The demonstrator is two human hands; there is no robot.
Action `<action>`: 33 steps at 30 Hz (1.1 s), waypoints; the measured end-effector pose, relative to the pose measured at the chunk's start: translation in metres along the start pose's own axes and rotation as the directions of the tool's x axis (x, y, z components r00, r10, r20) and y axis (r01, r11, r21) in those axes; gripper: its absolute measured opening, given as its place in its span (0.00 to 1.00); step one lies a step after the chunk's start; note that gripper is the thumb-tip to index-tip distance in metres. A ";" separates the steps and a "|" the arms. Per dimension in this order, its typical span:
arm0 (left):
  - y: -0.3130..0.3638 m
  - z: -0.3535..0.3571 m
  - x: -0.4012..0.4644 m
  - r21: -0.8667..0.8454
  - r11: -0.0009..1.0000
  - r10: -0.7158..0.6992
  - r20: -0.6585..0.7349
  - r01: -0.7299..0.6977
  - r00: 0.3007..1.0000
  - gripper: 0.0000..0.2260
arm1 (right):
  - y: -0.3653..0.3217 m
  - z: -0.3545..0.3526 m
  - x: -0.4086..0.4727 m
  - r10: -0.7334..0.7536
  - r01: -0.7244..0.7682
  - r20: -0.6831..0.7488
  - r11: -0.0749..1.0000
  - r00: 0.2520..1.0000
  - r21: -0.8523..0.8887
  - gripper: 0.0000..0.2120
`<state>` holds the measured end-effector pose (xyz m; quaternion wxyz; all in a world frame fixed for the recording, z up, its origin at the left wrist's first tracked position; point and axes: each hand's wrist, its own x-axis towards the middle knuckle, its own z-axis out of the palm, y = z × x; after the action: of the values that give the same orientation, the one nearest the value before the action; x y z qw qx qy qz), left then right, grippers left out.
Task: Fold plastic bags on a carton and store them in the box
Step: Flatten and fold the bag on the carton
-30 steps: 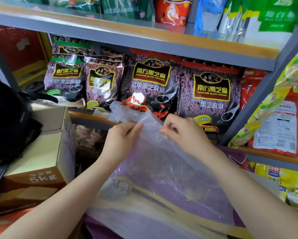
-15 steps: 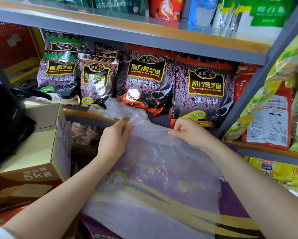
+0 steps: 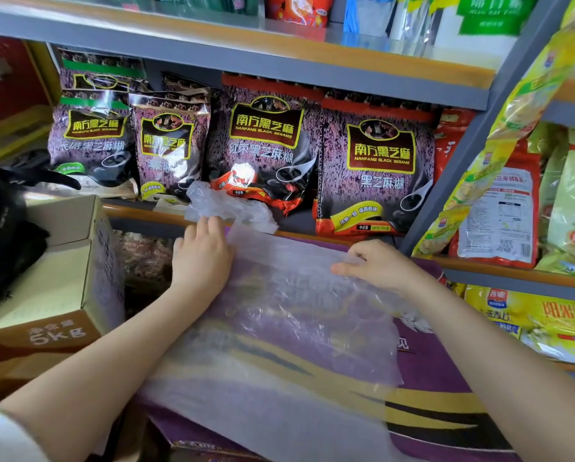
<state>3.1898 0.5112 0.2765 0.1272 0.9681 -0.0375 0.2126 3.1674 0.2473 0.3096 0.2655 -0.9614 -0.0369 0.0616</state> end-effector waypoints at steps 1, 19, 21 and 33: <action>0.007 -0.001 -0.001 0.059 0.995 0.080 -0.036 -0.078 0.996 0.14 | 0.000 -0.002 -0.003 -0.010 0.010 0.013 1.000 1.000 -0.017 0.24; 0.068 0.030 -0.012 0.021 0.987 0.132 0.460 -0.160 0.878 0.40 | 0.032 -0.023 -0.039 0.104 -0.091 0.030 0.955 0.994 -0.283 0.16; 0.069 0.029 -0.014 0.061 0.990 0.089 0.455 -0.131 0.886 0.47 | 0.028 -0.022 -0.046 0.184 -0.180 -0.031 0.892 0.982 -0.414 0.09; 0.053 0.028 0.001 0.085 0.996 -0.059 0.457 0.022 0.888 0.41 | -0.017 0.068 -0.032 -0.003 0.003 0.002 0.918 1.000 -0.395 0.30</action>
<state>3.1947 0.4531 0.2645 0.0817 0.9956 -0.0381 -0.0235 3.1256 0.2927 0.2636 0.0661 -0.9951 -0.0503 0.0528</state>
